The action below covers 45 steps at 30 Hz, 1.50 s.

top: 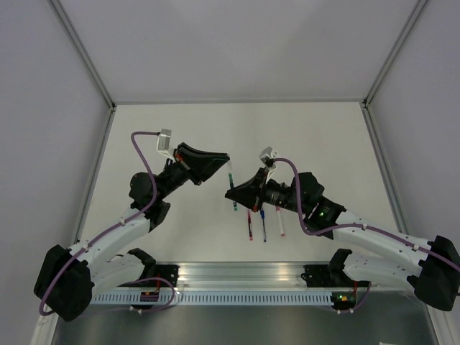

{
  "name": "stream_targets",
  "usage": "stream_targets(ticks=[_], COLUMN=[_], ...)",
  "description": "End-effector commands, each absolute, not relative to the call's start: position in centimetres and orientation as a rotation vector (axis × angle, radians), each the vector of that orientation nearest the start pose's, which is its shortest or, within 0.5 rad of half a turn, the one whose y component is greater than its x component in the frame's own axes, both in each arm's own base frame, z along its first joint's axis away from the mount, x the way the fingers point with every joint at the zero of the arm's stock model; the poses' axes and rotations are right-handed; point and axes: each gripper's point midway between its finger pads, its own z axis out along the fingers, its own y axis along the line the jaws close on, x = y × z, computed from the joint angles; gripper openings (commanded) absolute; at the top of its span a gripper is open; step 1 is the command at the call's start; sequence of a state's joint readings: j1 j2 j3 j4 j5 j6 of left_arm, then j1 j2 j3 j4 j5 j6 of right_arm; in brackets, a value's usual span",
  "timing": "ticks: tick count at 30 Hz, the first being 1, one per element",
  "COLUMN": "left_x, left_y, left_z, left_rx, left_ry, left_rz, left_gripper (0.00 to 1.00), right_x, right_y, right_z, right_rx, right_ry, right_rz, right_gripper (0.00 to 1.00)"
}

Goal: Insert the pens into the pen caps

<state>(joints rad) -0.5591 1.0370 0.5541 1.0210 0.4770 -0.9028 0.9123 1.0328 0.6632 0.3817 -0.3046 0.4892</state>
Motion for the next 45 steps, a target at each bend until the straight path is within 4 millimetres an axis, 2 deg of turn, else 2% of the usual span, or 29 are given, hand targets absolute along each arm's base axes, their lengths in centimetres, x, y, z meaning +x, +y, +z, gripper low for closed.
stream_targets(ticks=[1, 13, 18, 26, 30, 39, 41, 43, 45], left_x=[21.2, 20.3, 19.3, 18.3, 18.2, 17.4, 17.2, 17.1, 16.8], left_y=[-26.6, -26.7, -27.7, -27.8, -27.3, -27.1, -27.2, -27.3, -27.3], left_z=[37.7, 37.6, 36.4, 35.0, 34.7, 34.7, 34.7, 34.8, 34.9], left_rx=[0.305, 0.354, 0.449, 0.524, 0.505, 0.520, 0.535, 0.547, 0.560], left_ry=[1.140, 1.125, 1.140, 1.141, 1.144, 1.117, 1.116, 1.115, 1.112], left_rz=[-1.558, -1.583, -1.640, -1.628, -1.602, -1.637, -1.643, -1.647, -1.654], left_gripper=[0.02, 0.02, 0.02, 0.02, 0.02, 0.02, 0.05, 0.19, 0.27], right_x=[17.1, 17.8, 18.3, 18.9, 19.3, 19.4, 19.3, 19.3, 19.3], right_y=[33.6, 33.5, 33.7, 33.5, 32.9, 33.0, 33.1, 33.1, 33.0], right_z=[30.8, 30.6, 30.6, 30.4, 31.0, 31.9, 31.9, 32.0, 32.0], right_rx=[-0.606, -0.588, -0.585, -0.571, -0.540, -0.502, -0.505, -0.509, -0.513], right_ry=[1.508, 1.510, 1.515, 1.532, 1.516, 1.488, 1.489, 1.488, 1.491], right_rz=[1.319, 1.278, 1.261, 1.222, 1.195, 1.227, 1.229, 1.226, 1.225], right_gripper=[0.00, 0.00, 0.00, 0.00, 0.00, 0.00, 0.00, 0.00, 0.00])
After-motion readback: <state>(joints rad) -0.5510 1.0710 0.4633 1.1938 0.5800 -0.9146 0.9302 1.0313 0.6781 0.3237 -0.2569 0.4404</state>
